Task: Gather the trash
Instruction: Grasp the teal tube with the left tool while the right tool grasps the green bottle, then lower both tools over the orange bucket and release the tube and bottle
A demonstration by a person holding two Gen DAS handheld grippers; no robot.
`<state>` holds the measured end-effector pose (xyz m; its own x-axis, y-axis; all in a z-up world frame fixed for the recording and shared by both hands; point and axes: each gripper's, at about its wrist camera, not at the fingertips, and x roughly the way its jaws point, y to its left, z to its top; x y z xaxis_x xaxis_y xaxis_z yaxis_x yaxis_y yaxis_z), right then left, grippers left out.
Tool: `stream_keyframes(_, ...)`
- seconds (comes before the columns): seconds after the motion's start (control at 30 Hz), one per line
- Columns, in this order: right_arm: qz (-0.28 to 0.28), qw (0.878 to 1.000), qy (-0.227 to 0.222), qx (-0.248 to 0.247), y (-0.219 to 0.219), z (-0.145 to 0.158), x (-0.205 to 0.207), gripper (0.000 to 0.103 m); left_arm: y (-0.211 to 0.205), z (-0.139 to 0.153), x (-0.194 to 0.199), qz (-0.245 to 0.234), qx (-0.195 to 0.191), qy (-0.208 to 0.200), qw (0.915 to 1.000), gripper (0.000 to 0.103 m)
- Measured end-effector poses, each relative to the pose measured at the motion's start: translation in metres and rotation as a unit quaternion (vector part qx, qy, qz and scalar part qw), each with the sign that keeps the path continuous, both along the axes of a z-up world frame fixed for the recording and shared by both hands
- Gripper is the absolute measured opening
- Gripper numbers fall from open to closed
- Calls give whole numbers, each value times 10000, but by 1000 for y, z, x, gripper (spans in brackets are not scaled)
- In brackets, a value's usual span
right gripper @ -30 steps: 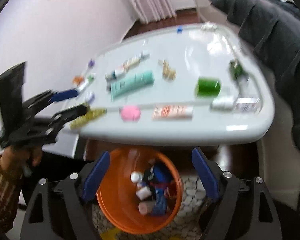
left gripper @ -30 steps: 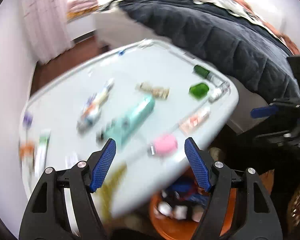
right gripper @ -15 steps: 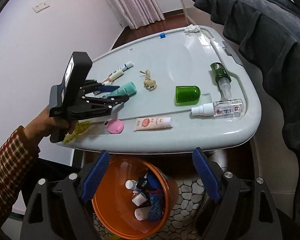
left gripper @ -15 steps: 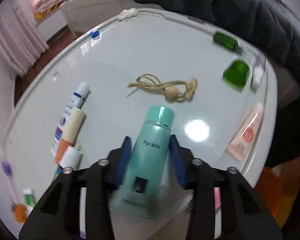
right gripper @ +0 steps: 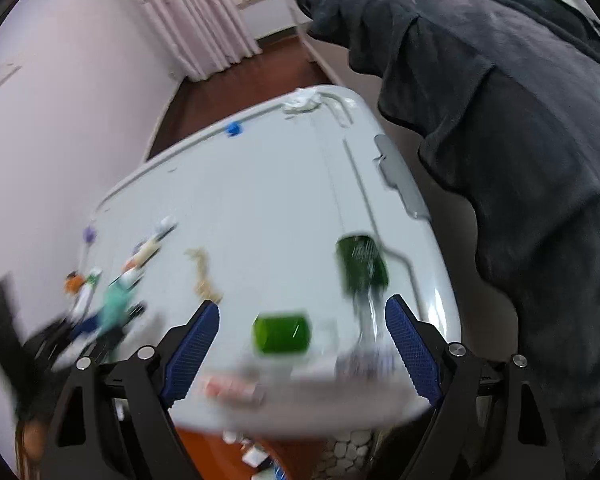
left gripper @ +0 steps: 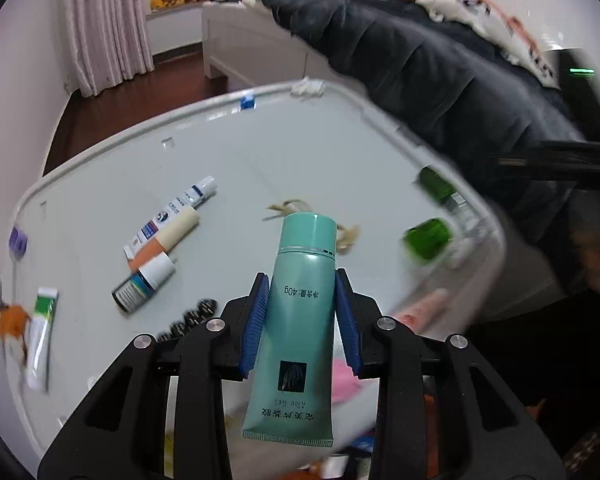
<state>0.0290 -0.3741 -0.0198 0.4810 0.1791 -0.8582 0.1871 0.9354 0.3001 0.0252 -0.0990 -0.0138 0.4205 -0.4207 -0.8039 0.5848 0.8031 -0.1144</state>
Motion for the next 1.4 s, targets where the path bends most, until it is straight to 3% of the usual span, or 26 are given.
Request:
stream_keyframes(0.1, -123, 9995, 296, 58, -7, -25, 25, 77, 1, 3, -12, 16, -255, 44, 9997, 33)
stream_keyframes(0.2, -240, 9983, 456, 256, -15, -44, 38, 77, 0, 1, -19, -95, -243, 57, 9996, 33)
stream_keyframes(0.27, -289, 9980, 541, 133, -18, -52, 43, 76, -2, -1, -19, -145, -255, 114, 9995, 33)
stream_keyframes(0.33, -331, 9974, 641, 80, -21, -59, 44, 67, -3, -2, -19, -168, -269, 155, 9994, 33)
stream_keyframes(0.4, -394, 9965, 740, 63, -25, -66, 44, 65, -3, -1, -21, -206, -288, 136, 9993, 33)
stream_keyframes(0.53, -346, 9971, 624, 260, -33, -71, 47, 62, -6, 0, -23, -313, -323, 163, 9989, 33)
stream_keyframes(0.63, -169, 9974, 612, 331, -30, -72, 47, 35, -8, -3, -24, -343, -321, 216, 9987, 33)
stream_keyframes(0.77, 60, 9985, 516, 163, -8, -66, 41, 35, -8, -4, -25, -350, -314, 255, 9986, 33)
stream_keyframes(1.13, 449, 9973, -213, 533, 22, -15, 20, 35, -2, 2, -34, -251, -292, 266, 9989, 33)
stream_keyframes(1.27, 1104, 9911, -367, 649, 67, 6, -27, 35, 13, 4, -71, -207, -358, 399, 9983, 33)
stream_keyframes(1.4, 1623, 9832, -55, 828, 106, -13, -86, 35, 27, -13, -119, -182, -296, 784, 9963, 33)
